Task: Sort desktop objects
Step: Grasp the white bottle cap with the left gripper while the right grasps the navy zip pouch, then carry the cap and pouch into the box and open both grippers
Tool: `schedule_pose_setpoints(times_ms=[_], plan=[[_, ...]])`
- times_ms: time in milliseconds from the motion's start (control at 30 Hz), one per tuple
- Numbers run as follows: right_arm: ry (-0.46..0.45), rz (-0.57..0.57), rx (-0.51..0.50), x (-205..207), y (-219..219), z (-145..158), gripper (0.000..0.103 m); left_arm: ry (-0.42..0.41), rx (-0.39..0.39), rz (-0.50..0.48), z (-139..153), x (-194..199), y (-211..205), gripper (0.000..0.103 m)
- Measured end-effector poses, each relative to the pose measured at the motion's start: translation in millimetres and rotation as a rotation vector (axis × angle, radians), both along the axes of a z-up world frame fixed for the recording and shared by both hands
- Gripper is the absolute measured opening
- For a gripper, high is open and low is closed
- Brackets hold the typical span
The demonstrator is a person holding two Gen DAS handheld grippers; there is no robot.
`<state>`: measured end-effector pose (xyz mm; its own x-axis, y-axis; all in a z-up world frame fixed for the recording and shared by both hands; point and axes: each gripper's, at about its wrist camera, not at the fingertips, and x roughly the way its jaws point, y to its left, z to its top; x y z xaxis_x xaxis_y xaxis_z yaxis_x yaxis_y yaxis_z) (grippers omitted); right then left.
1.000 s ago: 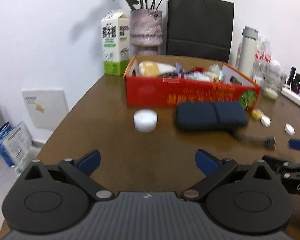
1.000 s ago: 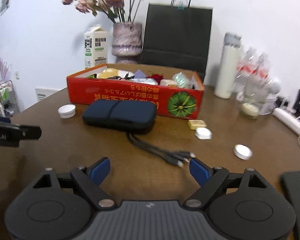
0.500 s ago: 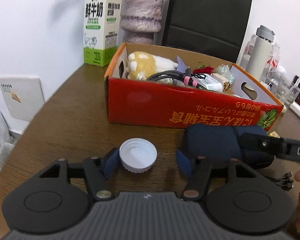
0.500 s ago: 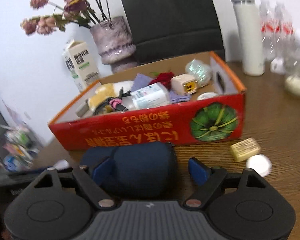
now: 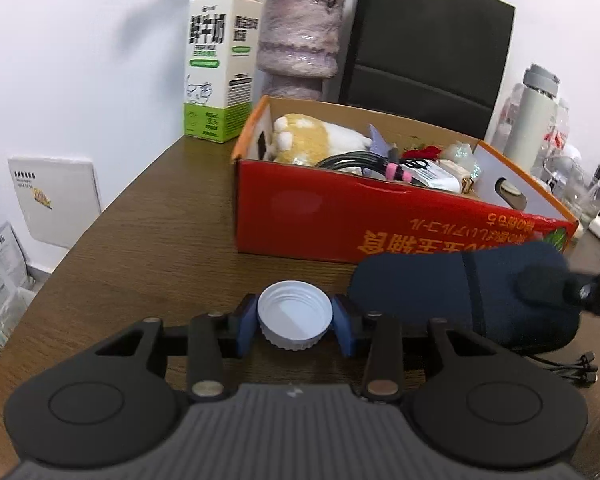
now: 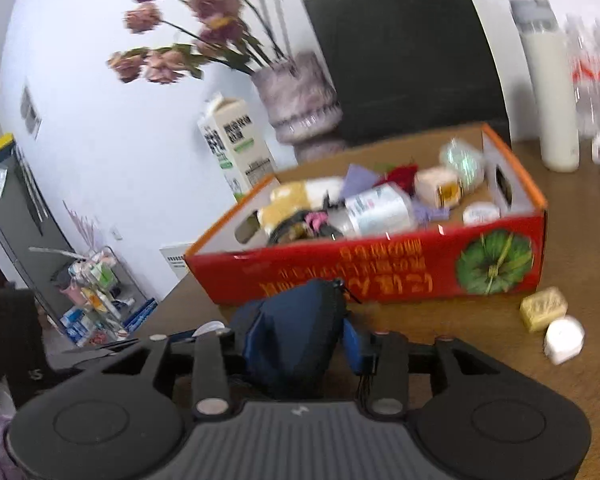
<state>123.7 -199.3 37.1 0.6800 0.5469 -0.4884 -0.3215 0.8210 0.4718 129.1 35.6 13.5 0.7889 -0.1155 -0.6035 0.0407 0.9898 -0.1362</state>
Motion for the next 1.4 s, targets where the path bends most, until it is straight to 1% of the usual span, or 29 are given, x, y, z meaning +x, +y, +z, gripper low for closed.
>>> schedule_pose_setpoints(times_ms=[33,67,100,133,167,200,333,433,467,500,567,600,633,667,700,733,767,833,900,967,1067,1133,1200,1267,1333,1367,1400], plan=[[0.052,0.02,0.032,6.7,-2.6,-7.3,0.052,-0.001,-0.001,0.005,-0.2,-0.2,1.8,0.04],[0.102,0.022,0.056,10.9,-4.9,-14.0,0.052,-0.004,0.002,0.008,-0.5,-0.6,2.4,0.04],[0.124,0.027,0.092,11.3,-8.5,-19.0,0.052,-0.008,0.013,0.008,-0.9,-0.9,1.9,0.04],[0.116,0.029,0.147,6.9,-14.5,-23.6,0.05,-0.013,0.031,0.007,-1.1,-0.9,0.2,0.04],[0.107,0.027,0.186,2.8,-19.0,-26.1,0.043,-0.017,0.046,0.008,-1.2,-1.3,-1.7,0.04],[0.109,0.032,0.217,-0.6,-22.9,-28.1,0.041,-0.019,0.053,0.008,-1.1,-1.7,-2.6,0.04],[0.155,0.037,0.323,-6.7,-33.3,-38.1,0.04,-0.02,0.054,-0.005,-1.2,-6.4,-3.7,0.04],[0.164,0.055,0.404,-12.4,-45.5,-38.7,0.039,-0.022,0.055,-0.047,-1.5,-12.8,-5.5,0.04],[0.164,0.07,0.423,-16.3,-49.0,-38.2,0.035,-0.022,0.058,-0.053,-1.1,-15.5,-6.7,0.04],[0.166,0.079,0.417,-20.8,-51.2,-37.1,0.035,-0.023,0.06,-0.06,-1.0,-20.3,-7.9,0.04],[0.164,0.071,0.338,-31.6,-49.1,-34.0,0.036,-0.025,0.065,-0.073,-1.0,-30.5,-10.8,0.04],[0.177,0.059,0.305,-35.1,-47.3,-35.3,0.037,-0.028,0.07,-0.08,-1.1,-36.7,-13.3,0.04],[0.183,0.052,0.297,-37.7,-47.3,-37.5,0.038,-0.031,0.08,-0.087,-1.0,-42.0,-16.4,0.04],[0.184,0.051,0.32,-40.9,-50.5,-40.7,0.039,-0.034,0.091,-0.087,-0.8,-46.8,-20.2,0.04],[0.182,0.045,0.353,-44.2,-54.9,-42.8,0.036,-0.036,0.105,-0.09,-0.7,-50.9,-24.1,0.04],[0.17,0.028,0.36,-48.9,-57.5,-41.1,0.033,-0.04,0.12,-0.101,-0.5,-55.4,-27.4,0.04],[0.148,0.017,0.336,-54.1,-58.0,-36.3,0.032,-0.042,0.128,-0.114,-0.2,-59.5,-30.2,0.04],[0.101,-0.008,0.275,-66.7,-55.6,-22.5,0.03,-0.034,0.105,-0.13,1.3,-66.3,-31.2,0.04],[0.056,-0.042,0.204,-80.0,-51.7,-5.3,0.029,-0.026,0.046,-0.144,4.8,-71.3,-28.1,0.04],[0.012,-0.073,0.174,-87.5,-54.0,9.7,0.026,-0.046,0.019,-0.132,11.8,-75.1,-25.1,0.04],[-0.032,-0.103,0.127,-88.3,-59.8,33.5,0.023,-0.103,-0.003,-0.112,34.8,-74.5,-20.5,0.04],[-0.082,-0.117,0.081,-85.6,-62.1,51.3,0.023,-0.152,-0.025,-0.12,56.8,-68.6,-17.8,0.04],[-0.116,-0.141,0.057,-80.4,-66.8,66.4,0.022,-0.195,-0.021,-0.128,78.0,-56.4,-17.7,0.04],[-0.146,-0.154,0.047,-71.4,-71.5,82.6,0.022,-0.214,-0.011,-0.138,93.3,-37.8,-20.1,0.04],[-0.191,-0.186,0.011,-54.4,-76.2,100.8,0.022,-0.188,-0.018,-0.16,103.1,-5.7,-24.1,0.04],[-0.21,-0.202,-0.017,-44.1,-77.0,109.2,0.022,-0.159,-0.021,-0.168,103.9,15.9,-27.2,0.04],[-0.224,-0.21,-0.044,-31.9,-77.6,117.4,0.022,-0.137,-0.018,-0.155,103.2,34.2,-30.1,0.04]])
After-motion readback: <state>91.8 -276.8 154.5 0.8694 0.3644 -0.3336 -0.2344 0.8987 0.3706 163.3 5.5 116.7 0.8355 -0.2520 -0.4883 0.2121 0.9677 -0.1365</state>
